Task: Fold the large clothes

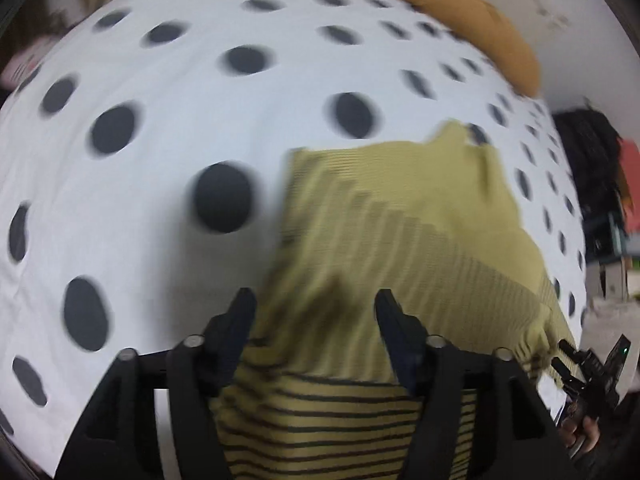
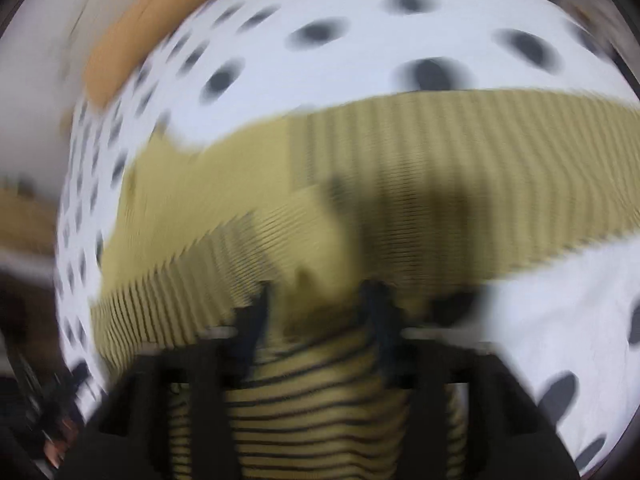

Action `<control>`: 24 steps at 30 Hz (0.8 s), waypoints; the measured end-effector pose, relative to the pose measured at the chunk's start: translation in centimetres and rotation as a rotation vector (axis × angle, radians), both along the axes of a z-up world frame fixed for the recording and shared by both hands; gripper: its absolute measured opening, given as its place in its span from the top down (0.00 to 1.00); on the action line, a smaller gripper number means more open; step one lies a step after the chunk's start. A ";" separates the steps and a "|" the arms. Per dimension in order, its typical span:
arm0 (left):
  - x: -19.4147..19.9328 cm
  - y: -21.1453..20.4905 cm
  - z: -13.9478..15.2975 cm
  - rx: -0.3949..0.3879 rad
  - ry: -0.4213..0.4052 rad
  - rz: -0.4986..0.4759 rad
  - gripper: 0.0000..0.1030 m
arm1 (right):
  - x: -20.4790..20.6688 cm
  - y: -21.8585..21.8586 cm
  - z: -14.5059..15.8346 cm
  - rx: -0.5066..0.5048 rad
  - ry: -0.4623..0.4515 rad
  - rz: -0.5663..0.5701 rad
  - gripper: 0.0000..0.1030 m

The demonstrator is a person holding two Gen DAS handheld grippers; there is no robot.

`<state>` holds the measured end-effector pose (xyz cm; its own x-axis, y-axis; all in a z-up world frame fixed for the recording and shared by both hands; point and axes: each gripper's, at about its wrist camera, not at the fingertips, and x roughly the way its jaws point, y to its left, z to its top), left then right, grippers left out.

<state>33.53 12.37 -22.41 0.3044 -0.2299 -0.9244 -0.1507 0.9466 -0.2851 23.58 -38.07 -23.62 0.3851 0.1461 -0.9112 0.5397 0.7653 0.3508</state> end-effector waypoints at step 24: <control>6.2 -17.6 -10.3 0.211 0.139 -0.203 0.06 | -13.4 -32.6 -2.5 0.048 -0.187 -0.580 0.87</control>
<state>39.70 -5.25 -32.69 0.1391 -0.0721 -0.9877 0.0231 0.9973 -0.0696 10.19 -70.69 -26.09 0.5668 -0.0960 -0.8182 0.7899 0.3456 0.5066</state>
